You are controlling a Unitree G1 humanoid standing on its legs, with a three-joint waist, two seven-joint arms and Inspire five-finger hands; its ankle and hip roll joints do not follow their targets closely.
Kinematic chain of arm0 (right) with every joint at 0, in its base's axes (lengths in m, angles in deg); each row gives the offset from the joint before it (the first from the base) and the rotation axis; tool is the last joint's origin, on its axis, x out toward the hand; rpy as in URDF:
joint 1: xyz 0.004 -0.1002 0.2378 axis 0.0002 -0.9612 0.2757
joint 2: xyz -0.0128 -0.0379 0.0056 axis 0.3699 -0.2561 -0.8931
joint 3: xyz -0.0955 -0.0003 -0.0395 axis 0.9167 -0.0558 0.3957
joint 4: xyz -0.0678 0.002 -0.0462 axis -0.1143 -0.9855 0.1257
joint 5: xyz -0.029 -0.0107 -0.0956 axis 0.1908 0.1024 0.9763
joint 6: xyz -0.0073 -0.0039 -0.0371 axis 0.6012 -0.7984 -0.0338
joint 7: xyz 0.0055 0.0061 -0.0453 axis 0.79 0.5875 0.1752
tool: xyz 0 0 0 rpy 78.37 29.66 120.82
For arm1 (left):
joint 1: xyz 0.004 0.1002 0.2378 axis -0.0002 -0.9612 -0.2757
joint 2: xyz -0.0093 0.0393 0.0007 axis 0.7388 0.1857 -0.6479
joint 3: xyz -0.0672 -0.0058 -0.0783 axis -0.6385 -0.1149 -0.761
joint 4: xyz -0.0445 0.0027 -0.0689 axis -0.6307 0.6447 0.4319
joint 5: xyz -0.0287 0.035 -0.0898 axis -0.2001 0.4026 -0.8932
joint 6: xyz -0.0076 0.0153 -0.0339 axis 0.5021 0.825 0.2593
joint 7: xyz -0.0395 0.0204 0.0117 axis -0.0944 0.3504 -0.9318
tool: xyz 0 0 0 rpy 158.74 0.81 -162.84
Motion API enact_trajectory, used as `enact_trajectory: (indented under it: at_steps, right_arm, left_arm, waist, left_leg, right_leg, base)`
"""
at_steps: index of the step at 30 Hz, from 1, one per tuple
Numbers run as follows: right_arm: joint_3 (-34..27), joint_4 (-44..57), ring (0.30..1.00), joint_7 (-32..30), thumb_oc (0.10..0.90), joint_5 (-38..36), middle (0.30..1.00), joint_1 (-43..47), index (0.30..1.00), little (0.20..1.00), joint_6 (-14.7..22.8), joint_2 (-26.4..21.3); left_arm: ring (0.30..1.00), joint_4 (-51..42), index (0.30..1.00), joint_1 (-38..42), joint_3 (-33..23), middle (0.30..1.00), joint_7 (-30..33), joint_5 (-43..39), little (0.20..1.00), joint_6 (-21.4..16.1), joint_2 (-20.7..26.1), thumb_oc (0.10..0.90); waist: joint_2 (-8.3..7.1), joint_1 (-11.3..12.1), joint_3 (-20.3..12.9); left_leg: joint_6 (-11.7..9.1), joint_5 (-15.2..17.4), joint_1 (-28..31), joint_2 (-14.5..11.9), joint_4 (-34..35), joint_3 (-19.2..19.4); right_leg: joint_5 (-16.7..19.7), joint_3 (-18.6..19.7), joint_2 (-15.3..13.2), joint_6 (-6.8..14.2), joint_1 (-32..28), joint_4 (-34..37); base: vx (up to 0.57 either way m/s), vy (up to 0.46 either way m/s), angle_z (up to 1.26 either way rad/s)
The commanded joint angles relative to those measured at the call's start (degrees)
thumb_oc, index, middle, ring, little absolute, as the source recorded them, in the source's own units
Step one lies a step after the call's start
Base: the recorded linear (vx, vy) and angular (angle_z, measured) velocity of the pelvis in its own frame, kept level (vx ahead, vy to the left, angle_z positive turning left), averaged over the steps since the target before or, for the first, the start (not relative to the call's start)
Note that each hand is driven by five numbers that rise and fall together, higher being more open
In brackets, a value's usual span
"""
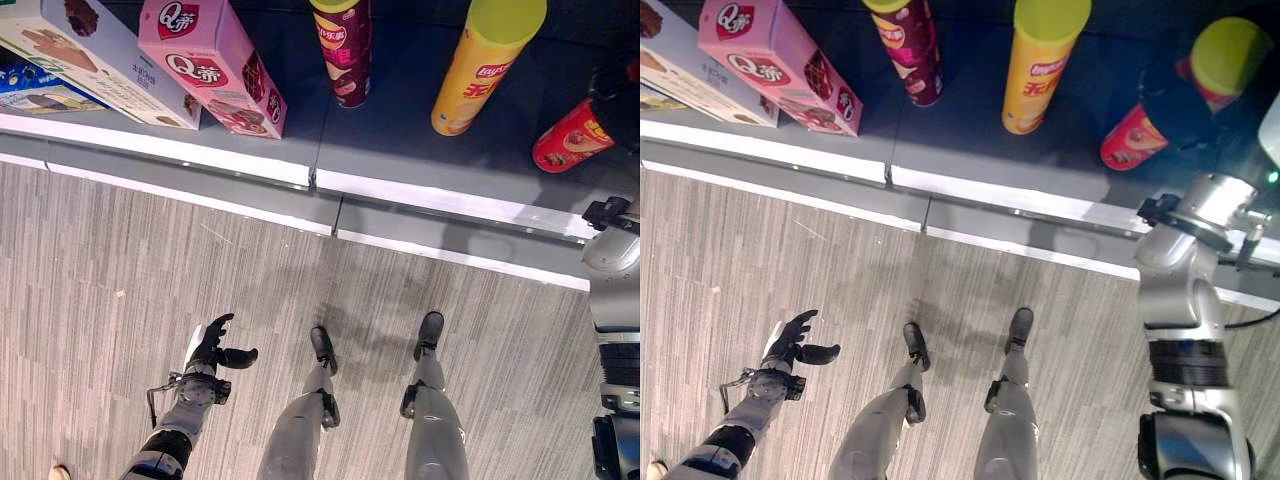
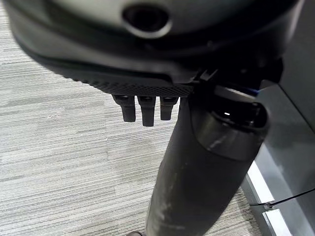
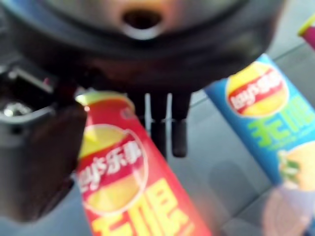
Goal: Put the goods on the table back onto the shelves and tidy them up.
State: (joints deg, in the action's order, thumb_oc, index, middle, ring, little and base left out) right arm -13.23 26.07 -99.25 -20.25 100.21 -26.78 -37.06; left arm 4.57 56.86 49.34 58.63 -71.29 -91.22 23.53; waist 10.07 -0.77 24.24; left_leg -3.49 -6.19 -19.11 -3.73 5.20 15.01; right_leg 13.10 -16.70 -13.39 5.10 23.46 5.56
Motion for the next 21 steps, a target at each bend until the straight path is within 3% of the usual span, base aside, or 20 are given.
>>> enact_trajectory:
  at_steps: [1, 21]
  right_arm:
    - [-3.9, 6.7, 0.900, -1.9, 0.800, 1.4, 0.900, 2.4, 0.900, 0.900, 3.0, -1.3]
    - [-4.2, 6.9, 0.900, -2.8, 0.800, 1.5, 0.900, 2.2, 0.900, 0.900, 2.9, -0.9]
  left_arm:
    - [0.900, 4.8, 0.900, -0.3, 0.0, 0.900, 3.0, 0.6, 0.900, 0.2, 3.7, 0.800]
    - [0.900, 4.3, 0.900, -0.8, 0.2, 0.900, 3.2, 0.3, 0.900, 0.1, 3.1, 0.800]
  waist:
    - [-2.67, 0.6, -3.7]
    - [-2.99, 0.7, -4.2]
  left_leg:
    - [-9.0, 8.5, 3.1, -9.1, -5.2, -0.1]
    - [-9.0, 8.2, 3.6, -9.2, -4.5, 0.1]
  right_leg:
    - [-2.9, 1.2, -12.7, 9.9, 2.0, -8.9]
    - [-3.0, 0.8, -12.6, 9.9, 1.5, -8.6]
  base:
    - [0.00, 0.000, 0.00]
    - [0.00, 0.000, 0.00]
